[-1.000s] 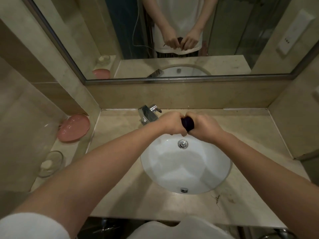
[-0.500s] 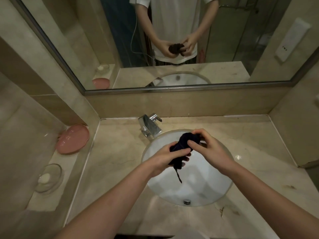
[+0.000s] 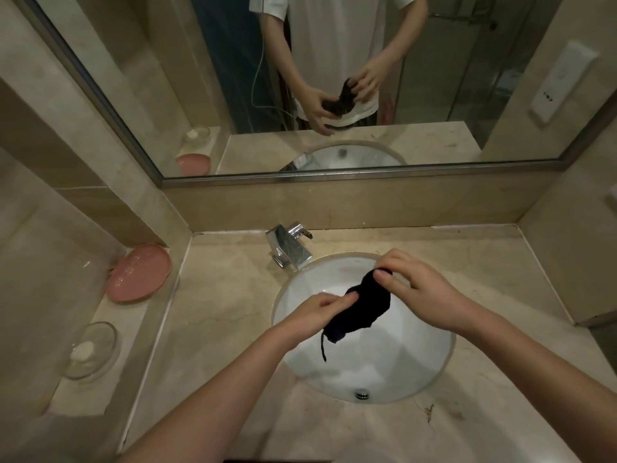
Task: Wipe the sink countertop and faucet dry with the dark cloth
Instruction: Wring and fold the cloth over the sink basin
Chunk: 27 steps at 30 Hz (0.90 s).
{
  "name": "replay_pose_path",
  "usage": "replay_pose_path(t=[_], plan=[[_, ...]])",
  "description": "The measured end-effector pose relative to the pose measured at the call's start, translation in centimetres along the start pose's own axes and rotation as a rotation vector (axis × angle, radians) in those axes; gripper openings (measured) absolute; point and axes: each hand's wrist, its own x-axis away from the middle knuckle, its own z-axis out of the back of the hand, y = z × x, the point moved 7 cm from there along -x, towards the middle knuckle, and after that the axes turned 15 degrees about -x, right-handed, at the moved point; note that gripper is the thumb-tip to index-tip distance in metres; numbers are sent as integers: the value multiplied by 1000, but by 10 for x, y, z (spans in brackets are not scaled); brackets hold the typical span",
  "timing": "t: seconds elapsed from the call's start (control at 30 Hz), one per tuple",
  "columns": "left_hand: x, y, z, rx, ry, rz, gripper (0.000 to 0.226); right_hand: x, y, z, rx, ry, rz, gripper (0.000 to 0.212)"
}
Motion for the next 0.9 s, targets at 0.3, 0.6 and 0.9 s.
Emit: replay_pose_path(t=[0.3, 0.6, 0.9], plan=[[-6, 37, -10, -74, 51, -236, 47, -7, -49, -2, -233, 71, 106, 16], [-22, 38, -30, 153, 172, -90, 21, -1, -73, 53, -908, 430, 176, 16], [-16, 61, 16, 293, 234, -210, 46, 69, 66, 83, -87, 611, -329, 13]])
